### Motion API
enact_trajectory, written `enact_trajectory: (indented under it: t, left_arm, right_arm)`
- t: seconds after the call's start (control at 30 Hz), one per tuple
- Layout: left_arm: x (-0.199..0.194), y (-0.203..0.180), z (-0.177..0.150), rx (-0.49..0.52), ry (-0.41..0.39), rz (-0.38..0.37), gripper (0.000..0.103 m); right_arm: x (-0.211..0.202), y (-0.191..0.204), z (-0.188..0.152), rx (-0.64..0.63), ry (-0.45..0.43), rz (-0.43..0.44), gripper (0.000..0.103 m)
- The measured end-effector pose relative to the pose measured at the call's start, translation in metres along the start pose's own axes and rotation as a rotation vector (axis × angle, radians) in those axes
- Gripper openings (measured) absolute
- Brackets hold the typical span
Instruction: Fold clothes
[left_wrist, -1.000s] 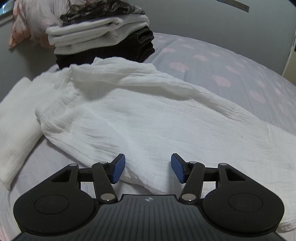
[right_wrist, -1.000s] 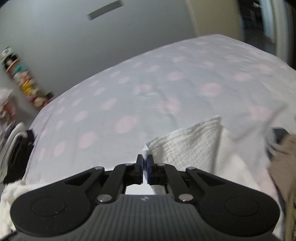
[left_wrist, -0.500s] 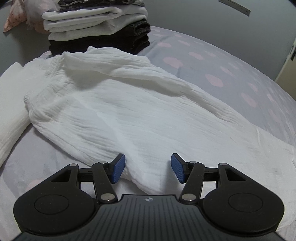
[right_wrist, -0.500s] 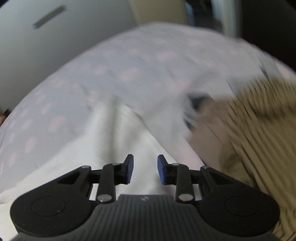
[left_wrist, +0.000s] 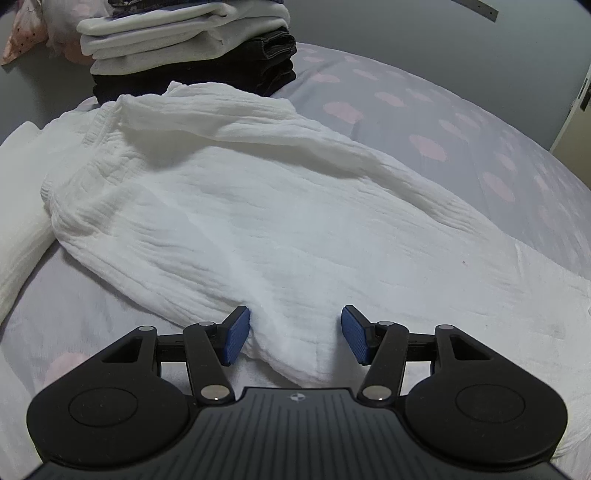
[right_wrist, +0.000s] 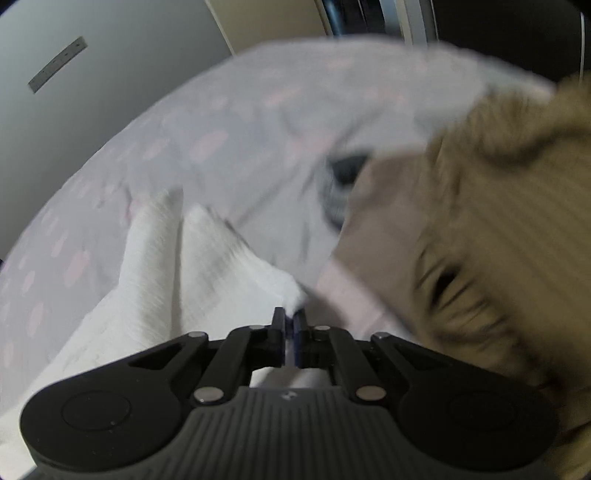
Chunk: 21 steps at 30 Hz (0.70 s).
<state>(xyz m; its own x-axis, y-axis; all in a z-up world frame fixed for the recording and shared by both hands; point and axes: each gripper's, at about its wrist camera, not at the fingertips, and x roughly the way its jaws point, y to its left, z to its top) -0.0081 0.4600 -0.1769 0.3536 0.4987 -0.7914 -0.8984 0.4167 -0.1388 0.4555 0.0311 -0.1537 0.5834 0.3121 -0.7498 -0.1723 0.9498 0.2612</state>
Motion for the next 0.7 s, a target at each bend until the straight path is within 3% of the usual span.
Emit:
enact_trajectory:
  t: [0.13, 0.33, 0.4, 0.5, 0.63, 0.7]
  left_arm:
    - [-0.003, 0.003, 0.002, -0.003, -0.003, -0.015, 0.065]
    - [-0.008, 0.010, 0.004, -0.010, -0.014, -0.014, 0.065]
    - [-0.009, 0.012, 0.005, -0.016, -0.018, -0.009, 0.065]
    - [-0.010, 0.013, 0.005, -0.017, -0.019, -0.013, 0.065]
    - [-0.010, 0.007, 0.004, 0.015, -0.021, -0.017, 0.065]
    - [-0.012, 0.005, 0.003, 0.035, -0.031, -0.012, 0.065]
  right_arm:
    - [-0.016, -0.016, 0.006, -0.029, -0.031, -0.115, 0.004]
    - [0.005, -0.031, -0.013, -0.057, 0.072, -0.171, 0.006]
    - [-0.001, -0.028, -0.016, -0.072, 0.052, -0.175, 0.008]
    - [-0.022, -0.013, -0.018, -0.101, 0.010, -0.136, 0.016]
    - [-0.041, 0.028, -0.024, -0.235, -0.016, 0.017, 0.035]
    - [-0.043, 0.060, -0.036, -0.338, -0.007, 0.085, 0.038]
